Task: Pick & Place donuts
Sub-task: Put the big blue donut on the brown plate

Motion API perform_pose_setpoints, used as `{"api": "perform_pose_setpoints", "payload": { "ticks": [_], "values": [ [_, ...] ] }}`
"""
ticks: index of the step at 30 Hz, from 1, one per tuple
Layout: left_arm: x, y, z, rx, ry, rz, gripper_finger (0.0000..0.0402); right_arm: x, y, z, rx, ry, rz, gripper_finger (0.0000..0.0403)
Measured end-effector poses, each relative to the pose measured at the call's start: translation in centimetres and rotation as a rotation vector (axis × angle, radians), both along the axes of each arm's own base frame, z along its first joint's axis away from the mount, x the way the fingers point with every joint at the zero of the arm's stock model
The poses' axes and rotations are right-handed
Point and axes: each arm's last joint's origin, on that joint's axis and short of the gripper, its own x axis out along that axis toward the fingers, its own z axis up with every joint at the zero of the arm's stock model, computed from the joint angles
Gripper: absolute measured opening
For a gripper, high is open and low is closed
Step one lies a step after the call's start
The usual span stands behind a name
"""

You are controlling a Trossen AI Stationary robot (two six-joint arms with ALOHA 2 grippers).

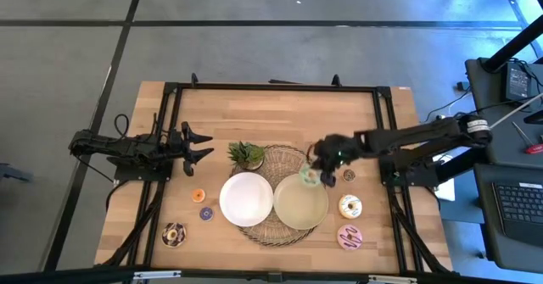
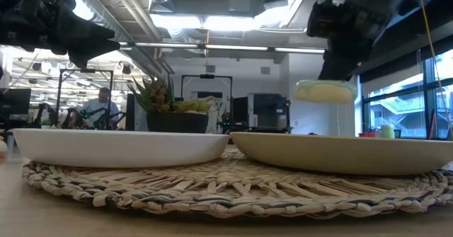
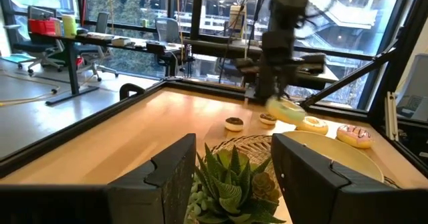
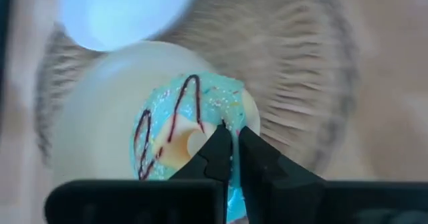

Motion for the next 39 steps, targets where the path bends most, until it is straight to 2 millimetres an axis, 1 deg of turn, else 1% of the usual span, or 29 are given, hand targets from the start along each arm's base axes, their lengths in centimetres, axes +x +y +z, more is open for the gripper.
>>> {"api": "perform_pose_setpoints", "payload": {
  "ticks": [4,8,11,15,18,22,30,33,39],
  "values": [
    [0.0,0.0,0.0,0.000,0.000,0.001,0.0189,0.7,2.1,-1.2,0.041,-0.058,0.040,0.0017],
    [0.0,0.0,0.0,0.000,0.000,0.001,0.0191,1.7,3.2,-2.2,0.037,-0.087,0.039,0.0019],
    [0.0,0.0,0.0,0.000,0.000,0.001,0.0191,2.4,3.4,-3.2,0.036,-0.076,0.032,0.0023],
    [0.0,0.0,0.0,-0.001,-0.001,0.000,0.0189,2.8,3.5,-4.9,0.025,-0.010,0.027,0.0024],
    [0.0,0.0,0.0,-0.001,0.000,0.000,0.0191,3.1,3.5,-5.7,0.030,0.018,0.014,0.0024],
    [0.0,0.0,0.0,-0.001,0.000,0.001,0.0191,3.2,3.5,-6.2,0.025,0.030,0.009,0.0025],
    [0.0,0.0,0.0,-0.001,0.000,0.001,0.0191,3.2,3.5,-6.1,-0.030,0.017,0.072,0.0028],
    [0.0,0.0,0.0,-0.001,0.000,0.000,0.0190,3.2,3.5,-6.1,-0.043,0.014,0.088,0.0046],
    [0.0,0.0,0.0,-0.001,0.000,0.000,0.0191,3.2,3.4,-6.1,-0.042,0.014,0.082,0.0109]
  ]
}}
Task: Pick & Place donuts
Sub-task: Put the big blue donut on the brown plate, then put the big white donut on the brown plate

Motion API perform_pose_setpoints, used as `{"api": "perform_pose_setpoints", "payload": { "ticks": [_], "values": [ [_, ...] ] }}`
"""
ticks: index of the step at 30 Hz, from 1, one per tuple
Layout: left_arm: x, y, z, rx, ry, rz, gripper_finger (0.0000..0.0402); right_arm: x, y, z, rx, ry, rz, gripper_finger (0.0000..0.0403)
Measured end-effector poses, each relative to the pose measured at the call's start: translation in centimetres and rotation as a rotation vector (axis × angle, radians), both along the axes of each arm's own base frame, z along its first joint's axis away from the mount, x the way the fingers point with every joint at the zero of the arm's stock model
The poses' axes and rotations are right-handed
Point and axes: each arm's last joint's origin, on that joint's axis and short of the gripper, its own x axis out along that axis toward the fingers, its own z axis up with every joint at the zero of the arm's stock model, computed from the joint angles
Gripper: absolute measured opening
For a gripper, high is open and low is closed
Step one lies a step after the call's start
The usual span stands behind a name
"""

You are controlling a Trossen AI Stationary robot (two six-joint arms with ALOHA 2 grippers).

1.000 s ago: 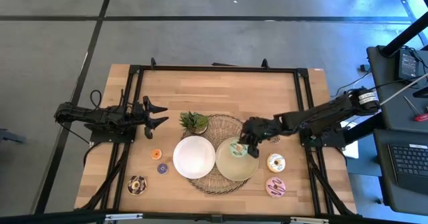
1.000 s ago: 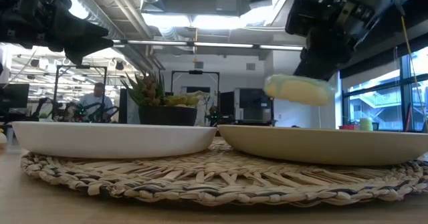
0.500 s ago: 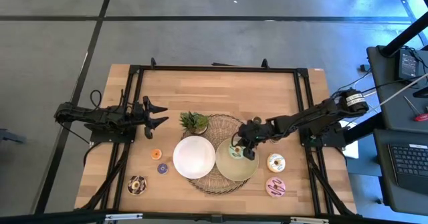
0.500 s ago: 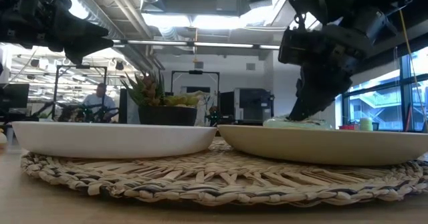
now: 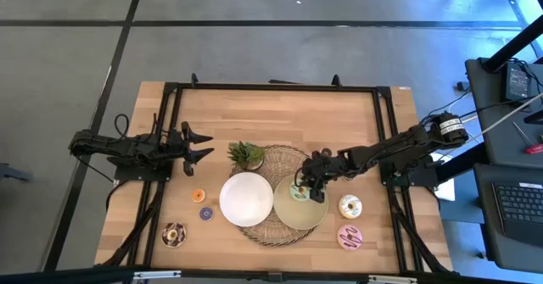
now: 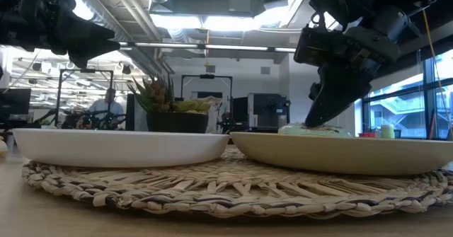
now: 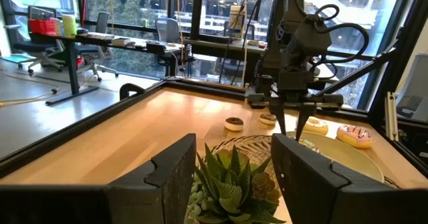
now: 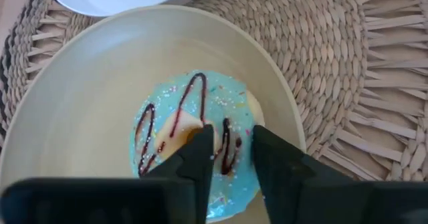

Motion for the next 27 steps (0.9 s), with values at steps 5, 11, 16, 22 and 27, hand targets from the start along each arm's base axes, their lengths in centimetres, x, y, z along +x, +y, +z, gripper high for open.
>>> {"api": "perform_pose_setpoints", "payload": {
  "ticks": [5,11,16,22,27],
  "values": [
    [0.0,0.0,0.0,0.000,0.000,0.000,0.0190,0.5,-0.1,1.0,-0.039,-0.043,-0.037,0.0147],
    [0.0,0.0,0.0,0.000,0.002,0.000,0.0191,-0.4,0.0,3.8,-0.053,0.020,0.000,0.0163],
    [0.0,0.0,0.0,0.001,0.004,0.005,0.0190,-3.7,1.5,5.3,0.083,0.177,-0.017,0.0160],
    [0.1,0.0,-0.1,0.006,0.014,0.022,0.0191,-7.1,4.8,5.7,0.137,0.323,-0.092,0.0161],
    [0.1,0.1,-0.1,0.012,0.021,0.027,0.0190,-8.8,8.0,5.2,0.129,0.360,-0.071,0.0162]
  ]
}}
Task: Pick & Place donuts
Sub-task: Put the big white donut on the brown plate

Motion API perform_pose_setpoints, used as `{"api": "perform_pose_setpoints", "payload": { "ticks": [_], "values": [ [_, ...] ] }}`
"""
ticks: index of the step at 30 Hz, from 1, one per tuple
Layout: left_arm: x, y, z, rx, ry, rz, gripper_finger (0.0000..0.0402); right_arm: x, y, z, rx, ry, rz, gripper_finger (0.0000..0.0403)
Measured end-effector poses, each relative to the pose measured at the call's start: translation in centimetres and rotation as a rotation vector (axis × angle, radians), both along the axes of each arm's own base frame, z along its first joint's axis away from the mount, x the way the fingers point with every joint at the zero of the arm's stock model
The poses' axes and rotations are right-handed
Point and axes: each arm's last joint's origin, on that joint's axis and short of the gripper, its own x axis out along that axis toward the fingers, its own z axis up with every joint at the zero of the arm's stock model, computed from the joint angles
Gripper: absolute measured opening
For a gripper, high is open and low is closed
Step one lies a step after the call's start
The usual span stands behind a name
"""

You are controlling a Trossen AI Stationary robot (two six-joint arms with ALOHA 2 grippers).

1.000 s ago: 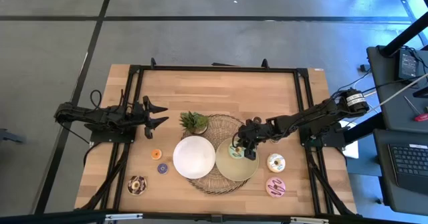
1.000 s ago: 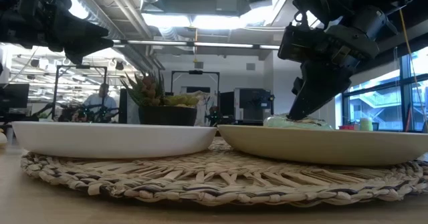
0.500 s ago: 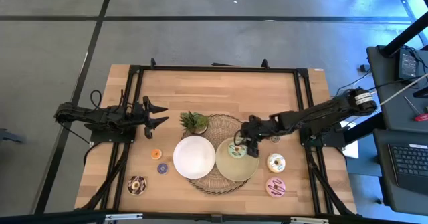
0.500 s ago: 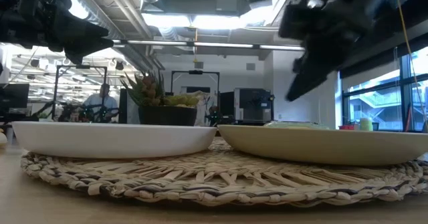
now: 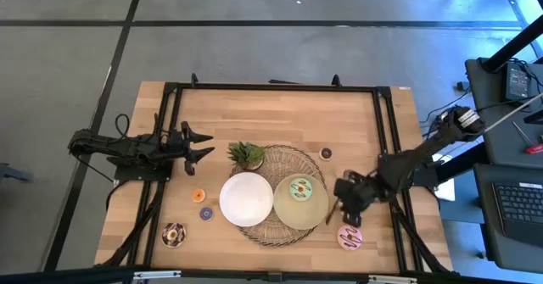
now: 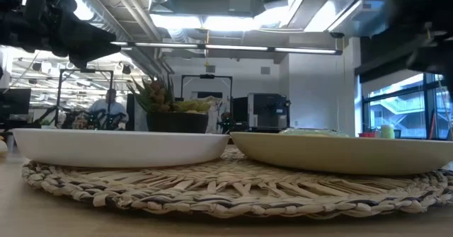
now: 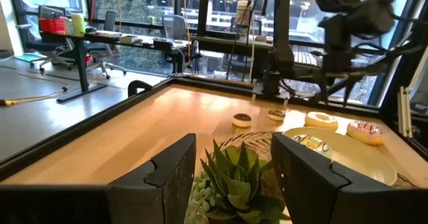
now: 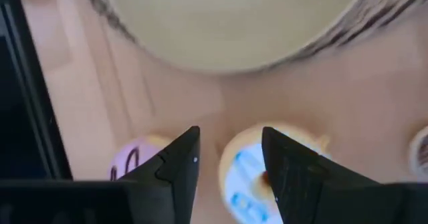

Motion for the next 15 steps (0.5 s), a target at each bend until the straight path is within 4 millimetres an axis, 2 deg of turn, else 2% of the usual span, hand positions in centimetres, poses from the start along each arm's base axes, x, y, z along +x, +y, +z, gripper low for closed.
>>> {"api": "perform_pose_setpoints", "payload": {
  "ticks": [7,15],
  "values": [
    [0.0,0.1,-0.1,0.002,0.008,0.033,0.0191,-0.8,2.2,-2.1,-0.077,0.060,-0.085,0.0159],
    [0.0,0.1,-0.1,0.002,0.010,0.034,0.0191,-0.4,3.2,-4.7,-0.119,0.150,-0.104,0.0159]
  ]
}}
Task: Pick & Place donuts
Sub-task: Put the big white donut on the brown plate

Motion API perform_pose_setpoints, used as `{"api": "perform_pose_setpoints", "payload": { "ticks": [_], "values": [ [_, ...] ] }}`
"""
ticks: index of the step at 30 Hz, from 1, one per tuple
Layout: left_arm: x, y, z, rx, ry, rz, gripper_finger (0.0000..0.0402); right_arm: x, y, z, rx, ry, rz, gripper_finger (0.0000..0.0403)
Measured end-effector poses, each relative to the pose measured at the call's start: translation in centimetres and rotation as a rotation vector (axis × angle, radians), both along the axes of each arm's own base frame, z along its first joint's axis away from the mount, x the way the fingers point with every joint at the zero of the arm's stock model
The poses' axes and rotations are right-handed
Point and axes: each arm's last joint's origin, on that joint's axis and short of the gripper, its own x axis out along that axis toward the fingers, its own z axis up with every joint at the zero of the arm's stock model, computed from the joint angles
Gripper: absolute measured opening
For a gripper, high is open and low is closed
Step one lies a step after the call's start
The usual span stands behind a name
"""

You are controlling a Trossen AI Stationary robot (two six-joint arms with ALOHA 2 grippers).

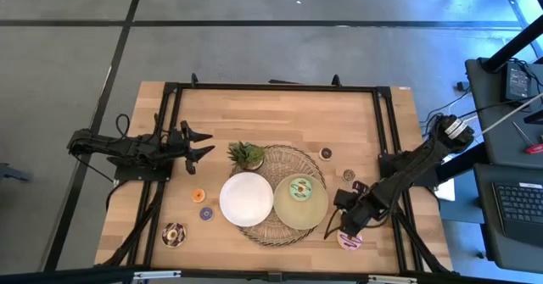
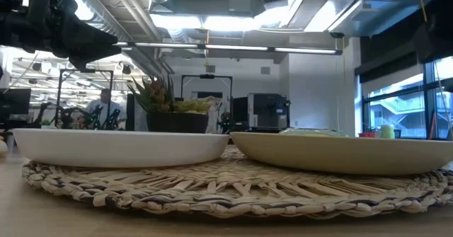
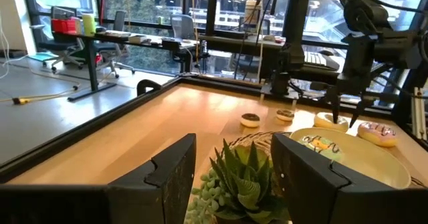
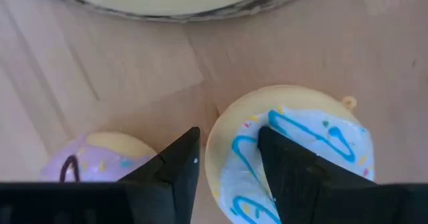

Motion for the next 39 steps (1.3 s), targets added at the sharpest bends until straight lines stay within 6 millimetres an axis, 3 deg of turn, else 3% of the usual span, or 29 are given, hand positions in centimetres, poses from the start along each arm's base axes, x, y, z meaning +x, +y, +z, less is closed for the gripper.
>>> {"api": "perform_pose_setpoints", "payload": {
  "ticks": [8,18,24,30,35,39],
  "values": [
    [0.0,0.0,0.0,0.000,0.000,0.000,0.0190,0.1,0.1,-0.6,-0.003,0.023,-0.033,0.0147],
    [0.0,0.0,0.0,0.000,0.000,0.002,0.0189,0.0,0.0,-0.6,-0.017,0.039,-0.015,0.0018],
    [0.0,0.0,0.0,0.000,0.000,0.002,0.0191,-0.1,-0.1,-0.4,-0.034,0.059,0.002,0.0019],
    [0.0,0.0,0.0,0.000,0.000,0.002,0.0190,0.6,0.1,3.5,-0.181,0.109,0.065,0.0007],
    [0.0,0.0,0.0,0.000,0.000,0.002,0.0191,2.7,0.8,6.9,-0.270,-0.073,0.184,0.0010],
    [0.0,0.0,0.0,-0.001,0.000,0.002,0.0189,4.5,1.4,7.8,-0.245,-0.220,0.317,0.0010]
  ]
}}
